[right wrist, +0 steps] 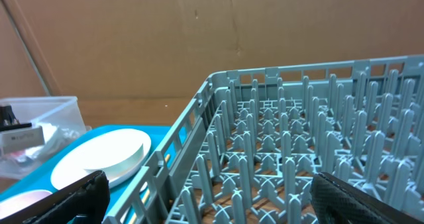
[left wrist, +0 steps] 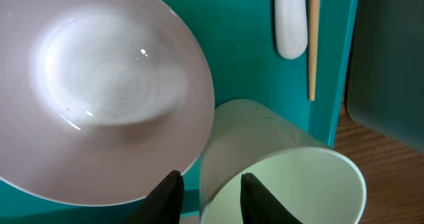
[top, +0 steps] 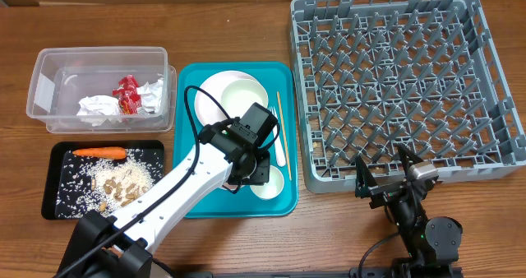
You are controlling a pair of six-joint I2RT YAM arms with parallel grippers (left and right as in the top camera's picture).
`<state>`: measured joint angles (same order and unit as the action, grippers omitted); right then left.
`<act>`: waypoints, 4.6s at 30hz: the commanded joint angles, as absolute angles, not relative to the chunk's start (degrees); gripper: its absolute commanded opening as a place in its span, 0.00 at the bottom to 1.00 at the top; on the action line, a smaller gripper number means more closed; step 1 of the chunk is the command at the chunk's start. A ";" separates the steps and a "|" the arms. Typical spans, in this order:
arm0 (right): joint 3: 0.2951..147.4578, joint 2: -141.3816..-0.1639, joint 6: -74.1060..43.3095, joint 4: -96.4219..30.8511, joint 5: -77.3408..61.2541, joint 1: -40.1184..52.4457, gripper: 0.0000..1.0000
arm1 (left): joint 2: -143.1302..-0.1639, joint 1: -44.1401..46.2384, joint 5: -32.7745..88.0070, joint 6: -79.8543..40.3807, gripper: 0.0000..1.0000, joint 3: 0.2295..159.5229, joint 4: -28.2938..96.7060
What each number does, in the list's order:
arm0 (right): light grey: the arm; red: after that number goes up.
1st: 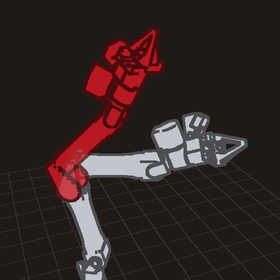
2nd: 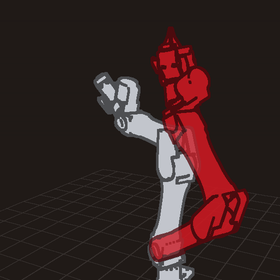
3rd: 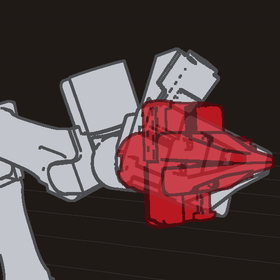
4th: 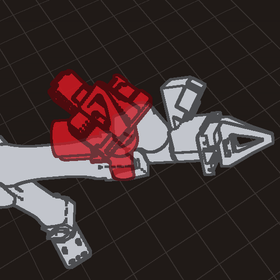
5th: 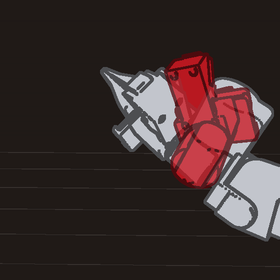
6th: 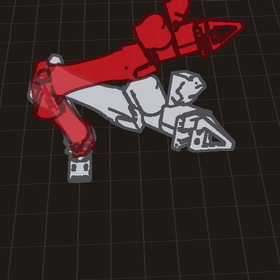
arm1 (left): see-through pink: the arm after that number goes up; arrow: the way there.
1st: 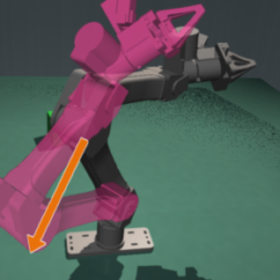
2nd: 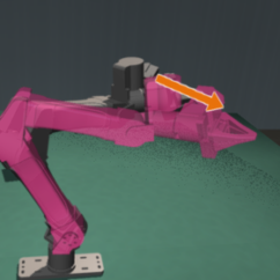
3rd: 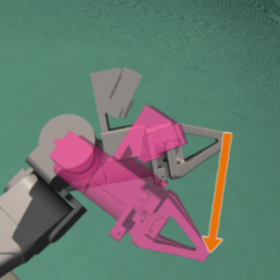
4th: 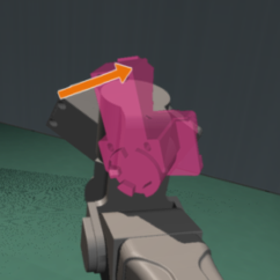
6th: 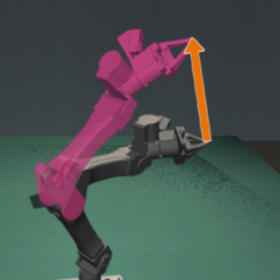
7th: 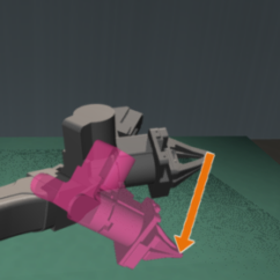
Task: Sort waste into correct bins and load items into the dishwasher
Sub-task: 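Grasp the white cup rim with the left gripper and lift it, then carry the cup right toward the right gripper, which moves to meet it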
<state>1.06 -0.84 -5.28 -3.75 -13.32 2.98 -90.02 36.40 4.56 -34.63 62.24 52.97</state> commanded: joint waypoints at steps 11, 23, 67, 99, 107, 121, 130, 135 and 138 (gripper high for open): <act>18.96 -3.07 -10.79 -19.88 -12.53 2.70 1.00 | -90.32 36.84 5.98 -35.38 0.32 61.76 53.12; 33.19 -14.46 -10.74 -31.64 -14.24 2.70 1.00 | -90.32 36.91 6.02 -35.40 0.30 61.45 53.78; 33.12 -15.42 -10.72 -35.42 -14.04 2.70 1.00 | -92.07 39.31 4.01 -35.75 0.04 60.90 52.25; 33.12 -15.42 -10.07 -36.77 -27.62 2.70 1.00 | -82.35 16.05 13.30 -10.17 0.04 87.64 69.23; 33.12 -17.56 -8.40 -34.50 -46.74 2.70 1.00 | -82.37 14.98 36.29 5.21 0.04 87.64 62.02; 33.12 -45.25 -20.91 3.03 -77.36 2.72 1.00 | -82.43 0.80 69.65 17.87 0.04 87.37 63.02; 33.12 -58.89 -24.58 14.92 -87.88 2.94 1.00 | -84.14 1.34 76.97 19.31 0.04 87.37 62.96; 33.12 -59.35 -30.33 19.99 -88.18 2.92 1.00 | -86.41 3.75 77.95 19.49 0.04 87.37 62.98; 33.12 -59.37 -38.65 22.92 -88.25 2.92 1.00 | -87.24 4.97 77.97 20.88 0.04 87.35 63.44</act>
